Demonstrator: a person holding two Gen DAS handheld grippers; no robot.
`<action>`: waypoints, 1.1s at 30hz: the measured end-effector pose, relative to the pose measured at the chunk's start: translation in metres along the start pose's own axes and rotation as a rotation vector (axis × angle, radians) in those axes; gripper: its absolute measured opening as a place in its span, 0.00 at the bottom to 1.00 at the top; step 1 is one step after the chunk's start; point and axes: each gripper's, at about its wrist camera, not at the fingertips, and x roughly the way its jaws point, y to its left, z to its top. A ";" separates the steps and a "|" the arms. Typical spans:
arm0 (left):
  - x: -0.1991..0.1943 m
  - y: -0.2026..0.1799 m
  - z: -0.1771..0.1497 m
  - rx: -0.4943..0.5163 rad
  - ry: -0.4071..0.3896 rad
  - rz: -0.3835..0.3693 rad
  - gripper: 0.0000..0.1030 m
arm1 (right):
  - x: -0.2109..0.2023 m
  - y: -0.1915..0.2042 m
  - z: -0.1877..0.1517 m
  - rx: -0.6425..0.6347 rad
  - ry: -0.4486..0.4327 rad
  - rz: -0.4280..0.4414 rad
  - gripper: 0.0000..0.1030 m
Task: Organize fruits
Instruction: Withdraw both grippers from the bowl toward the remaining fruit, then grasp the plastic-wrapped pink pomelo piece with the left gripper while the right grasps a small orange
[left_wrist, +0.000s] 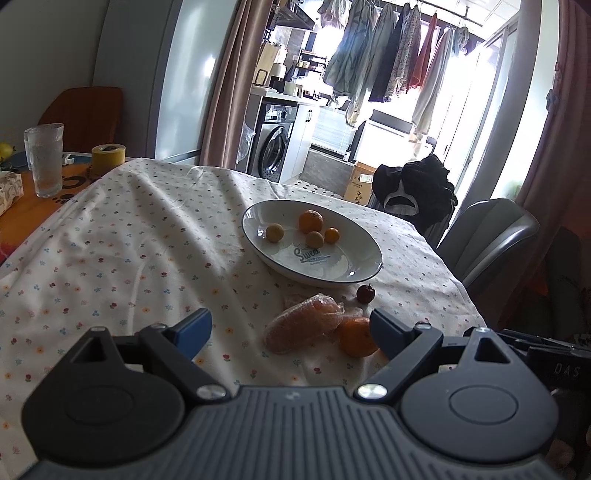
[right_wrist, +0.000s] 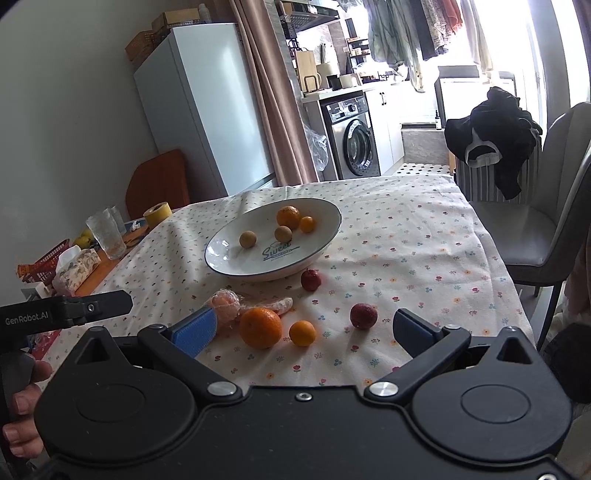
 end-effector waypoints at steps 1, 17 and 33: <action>0.001 0.000 -0.001 0.003 0.002 0.000 0.88 | 0.000 -0.001 -0.001 0.001 0.000 0.001 1.00; 0.038 0.008 -0.013 -0.001 0.067 -0.006 0.88 | 0.018 -0.012 -0.018 0.023 0.040 0.036 0.99; 0.083 0.006 -0.017 0.021 0.108 -0.046 0.80 | 0.054 -0.017 -0.019 0.050 0.111 0.097 0.59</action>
